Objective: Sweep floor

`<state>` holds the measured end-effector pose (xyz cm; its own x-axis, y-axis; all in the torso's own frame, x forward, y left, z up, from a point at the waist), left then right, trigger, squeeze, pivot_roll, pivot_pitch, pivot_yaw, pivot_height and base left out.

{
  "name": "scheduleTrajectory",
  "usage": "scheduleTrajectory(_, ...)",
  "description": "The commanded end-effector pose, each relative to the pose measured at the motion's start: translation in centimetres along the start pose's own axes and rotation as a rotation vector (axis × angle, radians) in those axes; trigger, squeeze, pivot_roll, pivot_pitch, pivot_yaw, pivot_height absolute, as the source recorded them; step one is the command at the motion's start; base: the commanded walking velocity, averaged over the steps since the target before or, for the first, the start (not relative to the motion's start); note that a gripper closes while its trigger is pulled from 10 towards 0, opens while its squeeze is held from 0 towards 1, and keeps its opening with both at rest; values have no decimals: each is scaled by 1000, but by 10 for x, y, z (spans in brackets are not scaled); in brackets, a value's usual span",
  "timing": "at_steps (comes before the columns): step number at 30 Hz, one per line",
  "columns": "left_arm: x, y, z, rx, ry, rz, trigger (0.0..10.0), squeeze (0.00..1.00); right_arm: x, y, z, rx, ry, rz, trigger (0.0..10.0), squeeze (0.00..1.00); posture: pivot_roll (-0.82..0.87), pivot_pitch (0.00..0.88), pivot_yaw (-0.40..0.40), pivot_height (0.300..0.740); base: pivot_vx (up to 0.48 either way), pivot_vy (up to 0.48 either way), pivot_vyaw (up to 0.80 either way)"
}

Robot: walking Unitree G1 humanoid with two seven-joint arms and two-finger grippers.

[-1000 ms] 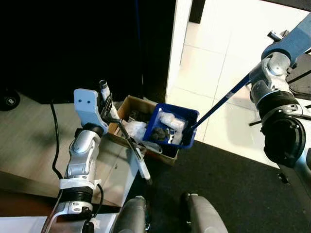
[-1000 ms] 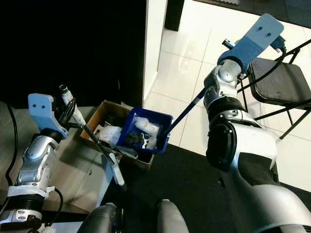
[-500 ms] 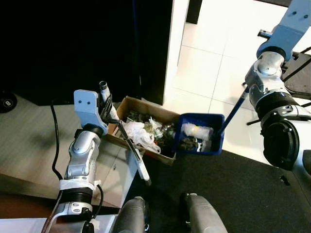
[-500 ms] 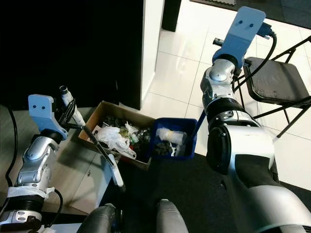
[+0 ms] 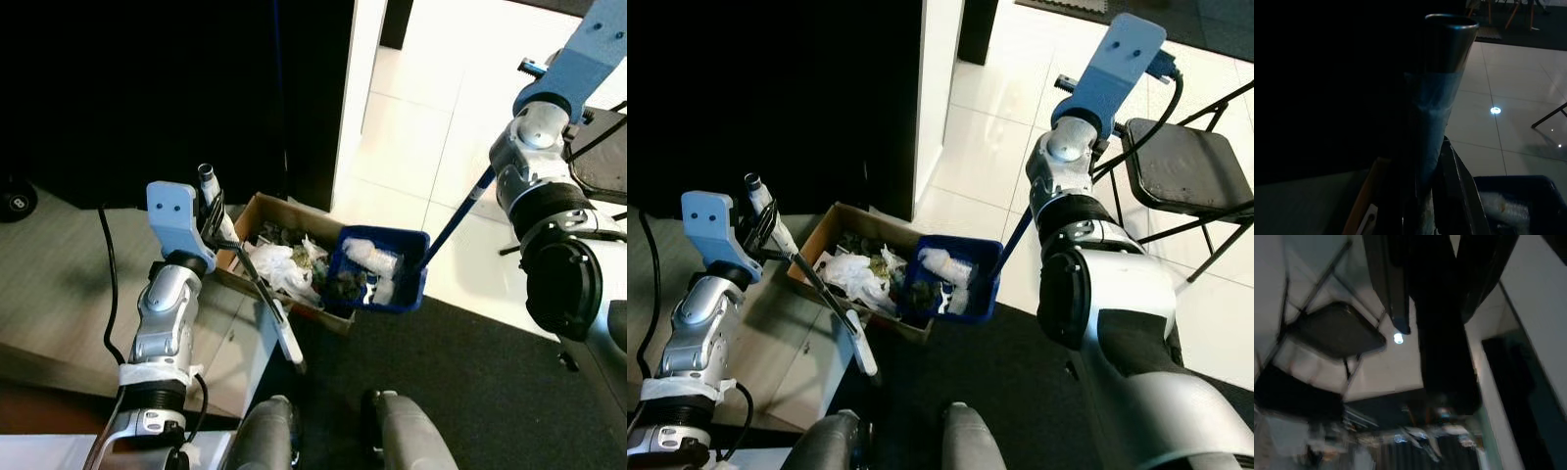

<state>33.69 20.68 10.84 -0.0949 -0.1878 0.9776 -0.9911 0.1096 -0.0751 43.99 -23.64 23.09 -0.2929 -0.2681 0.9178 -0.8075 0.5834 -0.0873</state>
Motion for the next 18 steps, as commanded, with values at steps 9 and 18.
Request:
scheduleTrajectory(9,11,-2,1,-1,-4,48,10000,0,-4,-1,0,-33,-103,-69,10000,0,129,57,-79,740,0,0,0)
scheduleTrajectory(18,12,-2,0,8,-5,50,10000,0,-13,4,-9,-19,-72,-125,10000,0,133,55,-88,740,0,0,0)
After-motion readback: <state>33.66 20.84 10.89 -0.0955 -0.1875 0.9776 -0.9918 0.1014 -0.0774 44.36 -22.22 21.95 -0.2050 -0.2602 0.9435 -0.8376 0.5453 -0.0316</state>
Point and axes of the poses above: a point about 5 cm out from each wrist's last joint towards the gripper, its own y axis pointing back from the gripper into the wrist, its own x axis along the axis of the wrist's last joint, z = x × y, the point moved 4 cm from there along -y, pointing out of the wrist towards the gripper, and after that the axes turned 9 degrees about -y, right-handed, at the moved point
